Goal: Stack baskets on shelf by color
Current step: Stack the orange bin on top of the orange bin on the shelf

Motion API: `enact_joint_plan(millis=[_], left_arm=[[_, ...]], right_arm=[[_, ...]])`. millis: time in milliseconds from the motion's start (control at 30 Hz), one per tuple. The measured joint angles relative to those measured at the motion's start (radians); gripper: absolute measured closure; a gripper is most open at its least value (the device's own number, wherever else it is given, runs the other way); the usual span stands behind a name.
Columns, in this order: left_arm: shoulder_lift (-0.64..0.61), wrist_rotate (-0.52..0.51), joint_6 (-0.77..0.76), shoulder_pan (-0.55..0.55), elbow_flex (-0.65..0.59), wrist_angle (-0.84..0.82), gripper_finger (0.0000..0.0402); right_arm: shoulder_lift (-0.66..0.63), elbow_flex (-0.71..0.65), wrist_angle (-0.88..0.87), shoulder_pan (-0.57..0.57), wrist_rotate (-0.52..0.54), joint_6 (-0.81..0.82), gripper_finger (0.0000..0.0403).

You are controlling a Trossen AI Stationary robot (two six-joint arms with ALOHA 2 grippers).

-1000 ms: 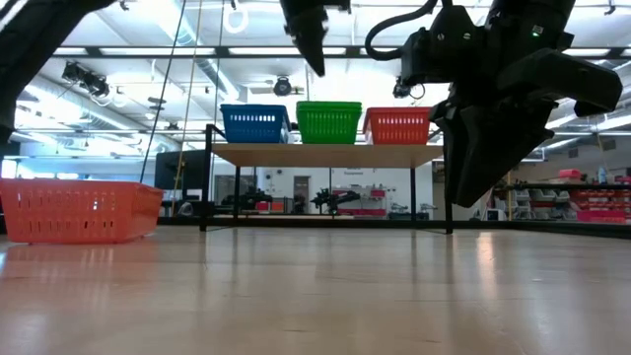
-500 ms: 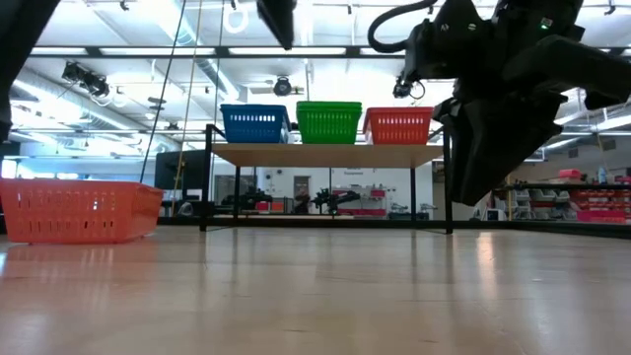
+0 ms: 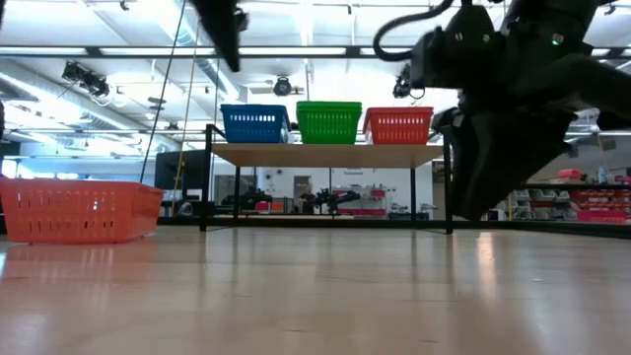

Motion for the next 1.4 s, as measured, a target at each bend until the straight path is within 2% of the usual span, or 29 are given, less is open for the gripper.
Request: enact_joint_plan(millis=[100,200,267,400,600,733,967,1100,1200,1400], left_arm=[[-0.091,0.018,-0.069,-0.027,-0.161,0.086,0.0230],[-0.164,0.026,-0.170,-0.049,-0.277,0.070,0.0230],[-0.191,0.072,-0.239,-0.069,-0.343,0.063,0.0230],[-0.209,0.148,-0.335,-0.143,-0.453,0.082,0.0230],[-0.207,0.168,-0.431,-0.253,-0.607,0.185,0.0230],[-0.207,0.174,-0.466,-0.301,-0.657,0.257,0.0230],[-0.207,0.173,-0.515,-0.322,-0.744,0.267,0.0230],[-0.207,0.114,-0.527,-0.321,-0.771,0.278,0.0230],[-0.207,0.080,-0.524,-0.321,-0.789,0.325,0.0230],[-0.197,0.081,-0.473,-0.330,-0.830,0.461,0.0235]], right_arm=[[0.000,0.000,0.070,0.000,-0.001,-0.057,0.0277],[0.000,0.000,0.140,0.000,0.000,-0.067,0.0277],[0.000,0.000,0.159,-0.002,-0.001,-0.069,0.0277],[0.000,0.000,0.133,-0.010,0.000,-0.066,0.0277],[0.000,0.000,0.078,-0.018,0.000,-0.013,0.0277],[0.000,0.000,0.071,-0.018,-0.001,-0.002,0.0277],[0.000,0.000,0.070,-0.019,-0.001,0.027,0.0277],[0.000,0.009,0.065,-0.019,-0.001,0.043,0.0277],[0.000,0.018,0.058,-0.019,-0.003,0.045,0.0277],[0.000,0.058,0.018,-0.018,-0.027,0.035,0.0277]])
